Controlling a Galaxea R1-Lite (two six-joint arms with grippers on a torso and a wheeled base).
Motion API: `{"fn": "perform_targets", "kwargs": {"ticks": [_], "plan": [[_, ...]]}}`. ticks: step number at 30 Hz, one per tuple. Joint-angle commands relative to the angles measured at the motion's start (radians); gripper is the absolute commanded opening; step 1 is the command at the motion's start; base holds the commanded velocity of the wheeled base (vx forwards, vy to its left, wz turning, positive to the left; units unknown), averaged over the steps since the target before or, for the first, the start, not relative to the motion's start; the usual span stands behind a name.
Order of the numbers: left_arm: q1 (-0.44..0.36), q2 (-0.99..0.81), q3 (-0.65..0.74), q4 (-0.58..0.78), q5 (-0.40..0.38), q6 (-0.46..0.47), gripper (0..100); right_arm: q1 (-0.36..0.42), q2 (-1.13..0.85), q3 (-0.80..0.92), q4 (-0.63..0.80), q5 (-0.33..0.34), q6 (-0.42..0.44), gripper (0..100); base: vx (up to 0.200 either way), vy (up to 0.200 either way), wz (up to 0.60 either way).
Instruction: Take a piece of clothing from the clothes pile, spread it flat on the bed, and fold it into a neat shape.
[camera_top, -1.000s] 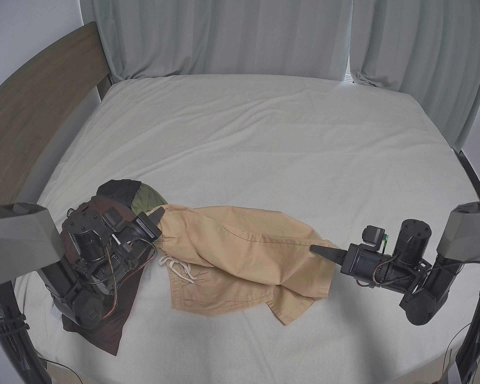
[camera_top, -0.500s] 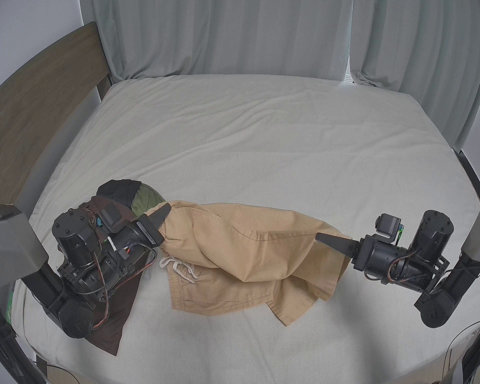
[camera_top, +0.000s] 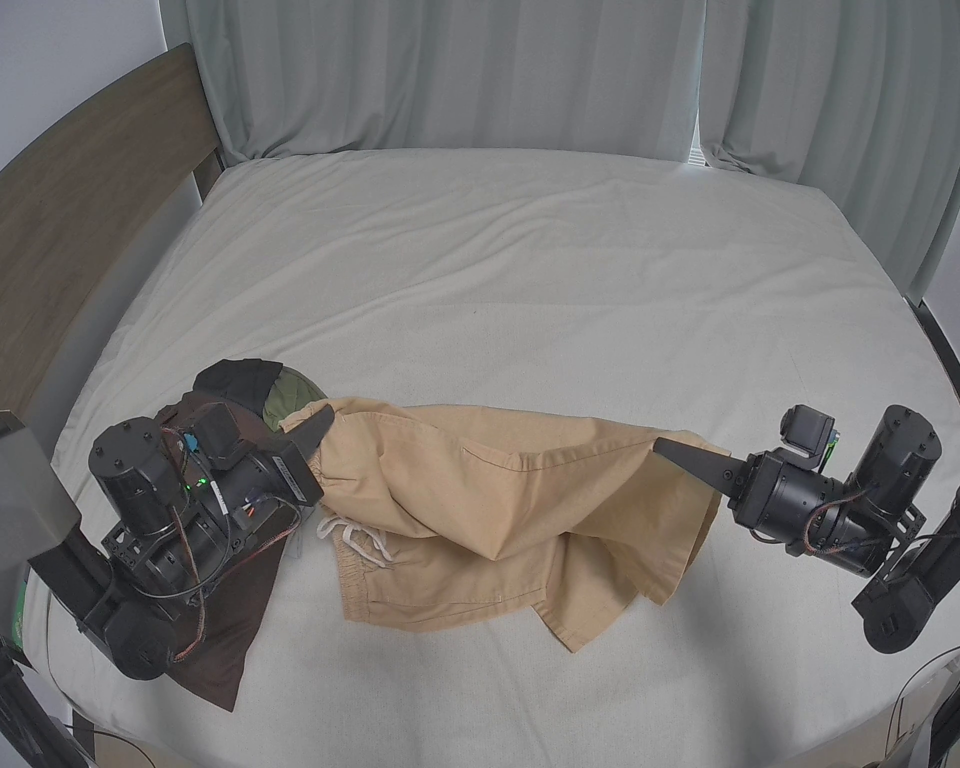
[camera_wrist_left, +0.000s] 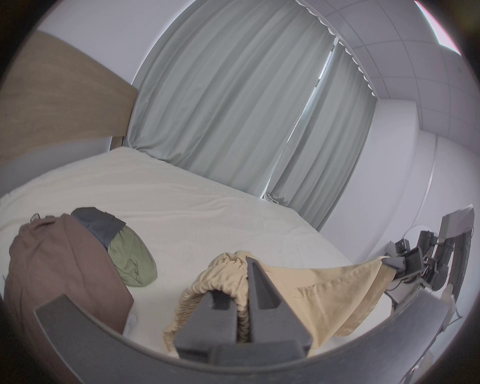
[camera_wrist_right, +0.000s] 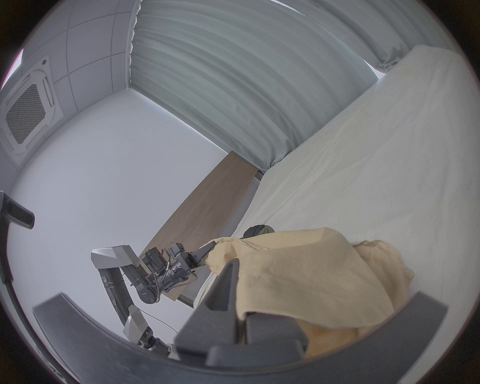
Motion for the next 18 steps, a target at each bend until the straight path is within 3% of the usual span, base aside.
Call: {"fn": "perform_targets", "kwargs": {"ticks": [1, 18], "plan": [[0.003, -0.017, 0.001, -0.006, 0.001, 0.032, 0, 0.000, -0.011, 0.001, -0.001, -0.003, -0.021, 0, 0.000, 0.000, 0.00], [0.048, -0.033, -0.023, -0.006, -0.003, 0.110, 0, -0.014, -0.066, -0.003, -0.001, -0.004, -0.050, 0, 0.000, 0.000, 0.00]]}}
